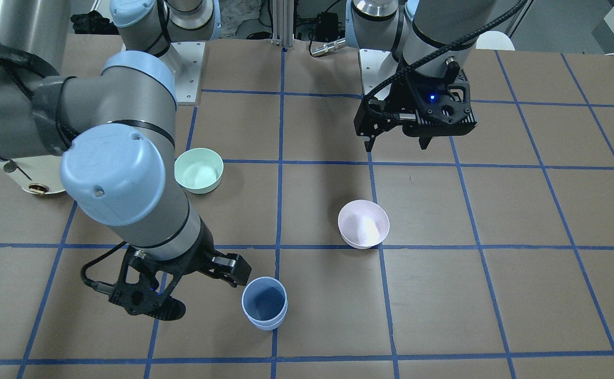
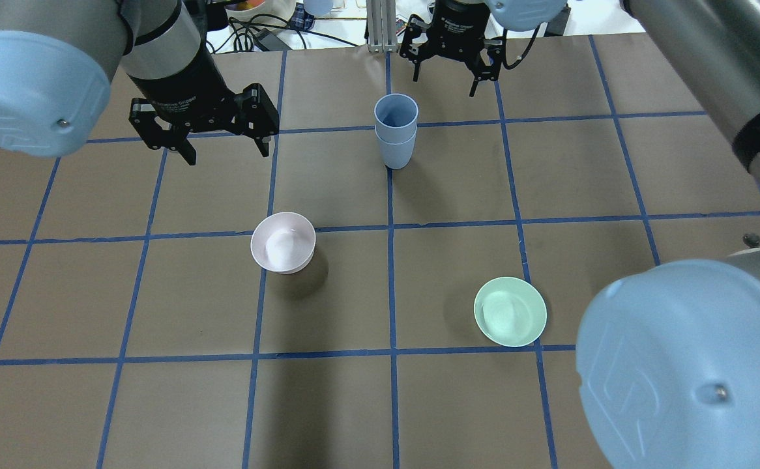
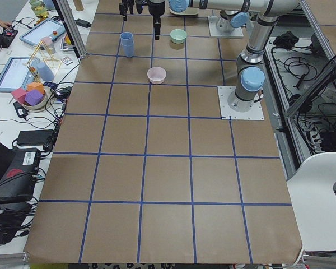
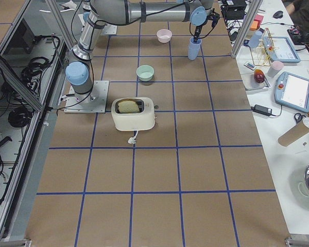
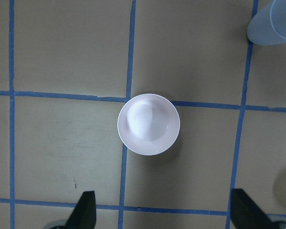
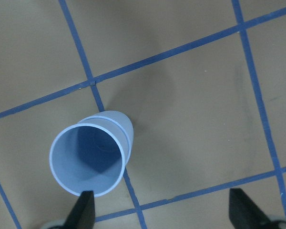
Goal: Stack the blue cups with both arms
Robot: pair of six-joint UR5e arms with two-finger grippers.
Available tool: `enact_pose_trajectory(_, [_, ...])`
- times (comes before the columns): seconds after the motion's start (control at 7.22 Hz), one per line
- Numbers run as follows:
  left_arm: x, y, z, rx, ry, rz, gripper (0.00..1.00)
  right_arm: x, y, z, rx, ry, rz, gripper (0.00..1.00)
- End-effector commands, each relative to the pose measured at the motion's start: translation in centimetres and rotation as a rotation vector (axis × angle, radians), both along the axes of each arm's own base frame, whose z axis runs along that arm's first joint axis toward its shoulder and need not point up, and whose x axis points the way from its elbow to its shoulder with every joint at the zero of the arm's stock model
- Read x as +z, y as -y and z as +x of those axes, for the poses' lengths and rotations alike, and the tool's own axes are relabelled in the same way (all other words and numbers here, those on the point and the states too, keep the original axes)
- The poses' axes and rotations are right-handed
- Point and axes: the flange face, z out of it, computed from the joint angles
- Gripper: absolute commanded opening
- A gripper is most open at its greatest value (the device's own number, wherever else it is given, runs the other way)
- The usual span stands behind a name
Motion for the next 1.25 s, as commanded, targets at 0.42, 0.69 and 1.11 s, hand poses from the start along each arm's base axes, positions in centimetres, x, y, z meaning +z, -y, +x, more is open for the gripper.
enact_pose_trajectory(0.42, [-0.1,0.0,0.0,0.000,0.001,0.001,1.00,4.2,-9.9,-11.8,0.180,-0.069,0.045,1.00])
enact_pose_trajectory(0.69, [-0.1,0.0,0.0,0.000,0.001,0.001,1.00,6.3,-14.7,-11.8,0.167,-0.086,0.035,1.00])
enact_pose_trajectory(1.11, [-0.1,0.0,0.0,0.000,0.001,0.001,1.00,6.5,-17.6,-11.8,0.167,-0.083,0.038,1.00])
